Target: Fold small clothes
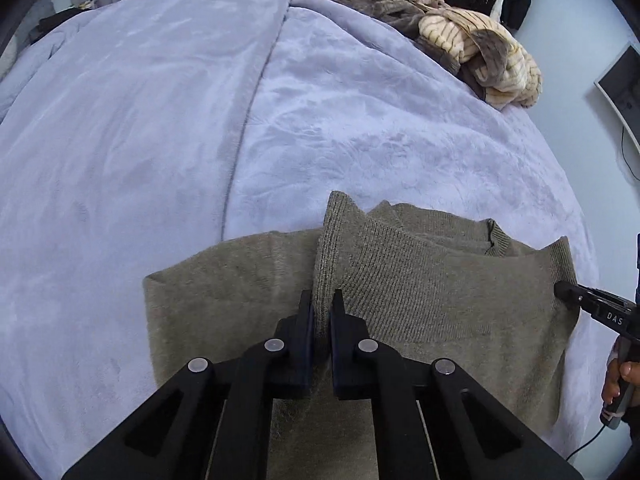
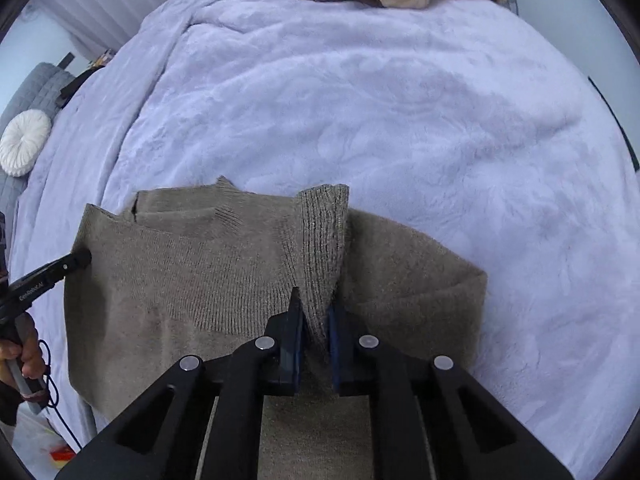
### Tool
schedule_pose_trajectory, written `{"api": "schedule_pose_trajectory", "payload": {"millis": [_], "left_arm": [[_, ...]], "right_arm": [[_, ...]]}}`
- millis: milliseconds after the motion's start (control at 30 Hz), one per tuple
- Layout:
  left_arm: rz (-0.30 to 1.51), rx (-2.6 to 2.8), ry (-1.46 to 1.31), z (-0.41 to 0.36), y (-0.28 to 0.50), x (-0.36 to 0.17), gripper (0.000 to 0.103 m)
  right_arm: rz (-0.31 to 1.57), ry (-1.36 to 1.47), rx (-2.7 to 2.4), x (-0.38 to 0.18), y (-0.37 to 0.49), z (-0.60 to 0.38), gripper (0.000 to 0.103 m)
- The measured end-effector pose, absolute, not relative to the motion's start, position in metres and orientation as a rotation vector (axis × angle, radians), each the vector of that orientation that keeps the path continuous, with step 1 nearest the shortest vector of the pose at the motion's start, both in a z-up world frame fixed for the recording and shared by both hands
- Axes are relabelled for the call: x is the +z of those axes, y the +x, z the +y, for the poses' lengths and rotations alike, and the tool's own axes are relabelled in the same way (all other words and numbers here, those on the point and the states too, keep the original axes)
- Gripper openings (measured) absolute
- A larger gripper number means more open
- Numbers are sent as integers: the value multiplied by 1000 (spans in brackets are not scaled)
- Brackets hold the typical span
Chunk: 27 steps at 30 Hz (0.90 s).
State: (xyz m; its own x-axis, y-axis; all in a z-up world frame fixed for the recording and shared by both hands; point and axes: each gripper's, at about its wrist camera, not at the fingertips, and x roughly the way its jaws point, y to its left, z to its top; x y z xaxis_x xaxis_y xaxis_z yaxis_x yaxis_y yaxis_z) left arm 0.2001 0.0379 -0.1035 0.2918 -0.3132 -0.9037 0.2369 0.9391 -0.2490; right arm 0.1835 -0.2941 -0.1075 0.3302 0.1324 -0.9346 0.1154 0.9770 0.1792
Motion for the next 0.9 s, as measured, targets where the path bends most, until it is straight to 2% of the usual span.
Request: {"api": "schedule_pose_trajectory", "payload": {"millis": [133, 233, 267, 300, 333, 367, 400, 433, 467, 700, 900], "left_arm": [[1275, -315, -45, 49, 204, -128, 8], [1291, -271, -14, 45, 207, -141, 9], [1285, -262, -11, 44, 205, -138, 12], [1281, -251, -4, 44, 204, -135, 30], [1270, -222, 17, 47, 202, -131, 61], [1244, -189, 40, 53, 197, -125, 75], [1219, -179, 44, 60, 192, -120, 82], [1217, -178, 41, 68, 189, -116, 82], [1240, -177, 25, 79, 184, -114, 82], [1356, -177, -139, 138, 124, -116, 82], [1449, -202, -177, 139, 72, -137, 82]], "right_arm": [[1221, 176, 34, -105, 193, -286, 12], [1296, 164, -10, -136, 206, -287, 12], [1318, 175, -20, -147, 208, -289, 12], [1322, 196, -29, -151, 207, -292, 12], [1314, 234, -36, -151, 206, -296, 14], [1306, 263, -46, -149, 204, -300, 22], [1304, 270, -61, -147, 202, -303, 35], [1310, 248, -107, -145, 198, -308, 59], [1310, 237, -138, -143, 195, -312, 64], [1273, 577, -106, -123, 124, -349, 64], [1301, 956, -74, -148, 12, -345, 65]]}}
